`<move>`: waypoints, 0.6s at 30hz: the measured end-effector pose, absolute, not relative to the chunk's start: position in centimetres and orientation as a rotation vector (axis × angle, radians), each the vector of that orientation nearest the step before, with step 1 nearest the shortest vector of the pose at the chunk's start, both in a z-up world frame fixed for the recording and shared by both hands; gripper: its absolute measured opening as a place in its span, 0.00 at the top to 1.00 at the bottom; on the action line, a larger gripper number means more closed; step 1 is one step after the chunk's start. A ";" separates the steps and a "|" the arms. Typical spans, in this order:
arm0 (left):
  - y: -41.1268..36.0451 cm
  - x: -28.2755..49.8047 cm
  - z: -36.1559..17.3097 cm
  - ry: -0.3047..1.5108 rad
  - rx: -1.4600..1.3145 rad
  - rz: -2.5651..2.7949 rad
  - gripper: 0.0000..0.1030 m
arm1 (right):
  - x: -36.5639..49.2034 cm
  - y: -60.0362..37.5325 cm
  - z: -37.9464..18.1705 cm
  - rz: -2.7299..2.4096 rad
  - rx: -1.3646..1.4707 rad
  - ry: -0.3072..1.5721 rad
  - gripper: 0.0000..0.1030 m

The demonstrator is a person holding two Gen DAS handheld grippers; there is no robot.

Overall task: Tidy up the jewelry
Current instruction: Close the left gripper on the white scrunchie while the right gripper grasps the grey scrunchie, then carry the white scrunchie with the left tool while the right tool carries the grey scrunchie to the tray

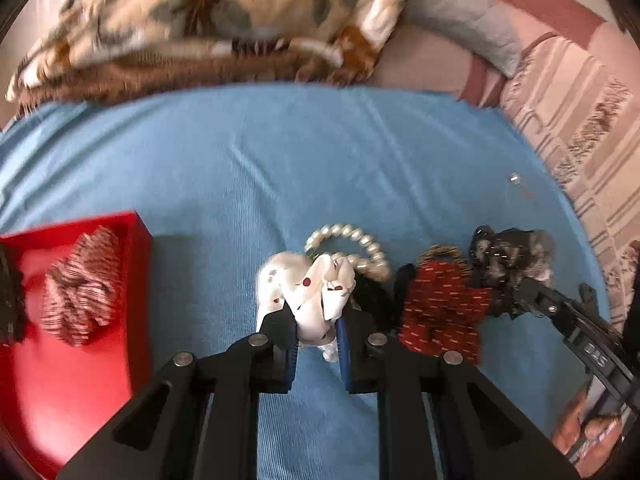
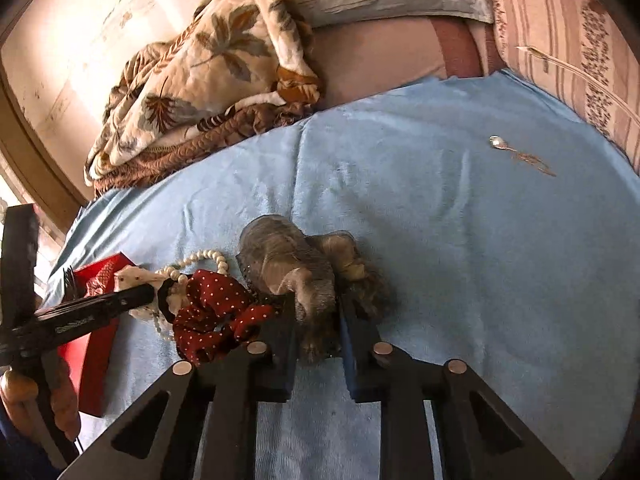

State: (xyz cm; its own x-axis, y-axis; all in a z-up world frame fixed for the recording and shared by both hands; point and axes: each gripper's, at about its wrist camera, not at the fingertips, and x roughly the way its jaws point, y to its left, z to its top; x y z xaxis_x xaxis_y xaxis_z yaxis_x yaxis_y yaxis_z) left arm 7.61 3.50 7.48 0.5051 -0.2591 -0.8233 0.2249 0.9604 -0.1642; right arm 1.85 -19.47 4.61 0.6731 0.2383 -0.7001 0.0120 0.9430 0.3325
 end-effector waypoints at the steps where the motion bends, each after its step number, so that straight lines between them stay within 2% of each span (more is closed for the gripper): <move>1: 3.6 7.0 8.3 0.979 -0.040 -0.299 0.85 | 1.3 -19.9 4.9 0.128 0.341 0.820 0.82; 6: 4.8 2.1 12.9 0.882 -0.082 -0.395 0.85 | -1.6 -22.2 5.8 0.176 0.485 0.805 0.82; 9: 5.6 -0.3 13.2 0.907 -0.129 -0.463 0.84 | -3.9 -23.1 5.6 0.261 0.617 0.812 0.82; 14: 6.4 -3.2 9.8 1.023 -0.223 -0.516 0.84 | -7.1 -23.2 2.5 0.415 0.847 0.891 0.82; 17: 6.7 -4.0 6.5 1.105 -0.236 -0.475 0.84 | -8.0 -23.1 0.3 0.357 0.860 0.935 0.76; 18: 6.6 -4.2 5.5 1.128 -0.223 -0.449 0.83 | -8.1 -23.2 0.0 0.336 0.857 0.935 0.71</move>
